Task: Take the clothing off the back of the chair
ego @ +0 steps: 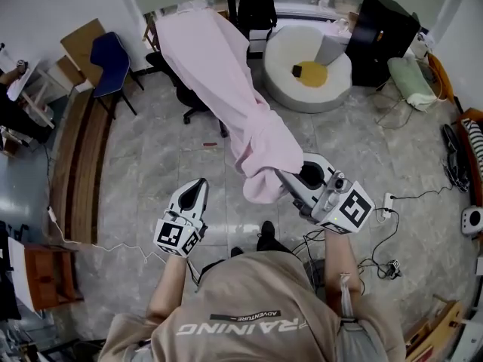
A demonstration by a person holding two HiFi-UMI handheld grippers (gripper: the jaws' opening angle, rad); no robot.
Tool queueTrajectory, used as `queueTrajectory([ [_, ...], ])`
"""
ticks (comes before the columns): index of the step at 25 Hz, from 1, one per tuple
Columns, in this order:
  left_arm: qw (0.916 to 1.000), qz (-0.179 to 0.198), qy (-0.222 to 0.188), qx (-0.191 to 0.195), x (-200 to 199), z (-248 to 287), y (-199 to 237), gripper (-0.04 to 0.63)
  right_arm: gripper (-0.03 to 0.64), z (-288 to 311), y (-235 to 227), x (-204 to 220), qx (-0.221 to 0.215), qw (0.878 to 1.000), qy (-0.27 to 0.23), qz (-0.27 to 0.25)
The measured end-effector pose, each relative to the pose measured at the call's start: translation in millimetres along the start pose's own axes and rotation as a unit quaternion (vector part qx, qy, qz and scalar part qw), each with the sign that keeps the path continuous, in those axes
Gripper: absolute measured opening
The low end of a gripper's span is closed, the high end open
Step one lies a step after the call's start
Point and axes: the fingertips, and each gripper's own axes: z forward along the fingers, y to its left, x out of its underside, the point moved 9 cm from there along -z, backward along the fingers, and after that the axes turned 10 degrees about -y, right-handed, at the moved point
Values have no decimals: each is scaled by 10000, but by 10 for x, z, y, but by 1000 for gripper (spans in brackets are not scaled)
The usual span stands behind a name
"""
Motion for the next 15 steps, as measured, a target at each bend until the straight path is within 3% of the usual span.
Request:
queueTrajectory([
  [5,9998,-114,116,87,-43,-364,98,15,42,20,471,-52,276,9993,-57,262],
  [10,9992,-329,217,98,100,-593,68,15,43,-35,648,-132,731,9956,-396,433],
  [15,9989,-399,182,134,119,-723,-120,16,41,-54,734,-208,787,9967,-76,189],
])
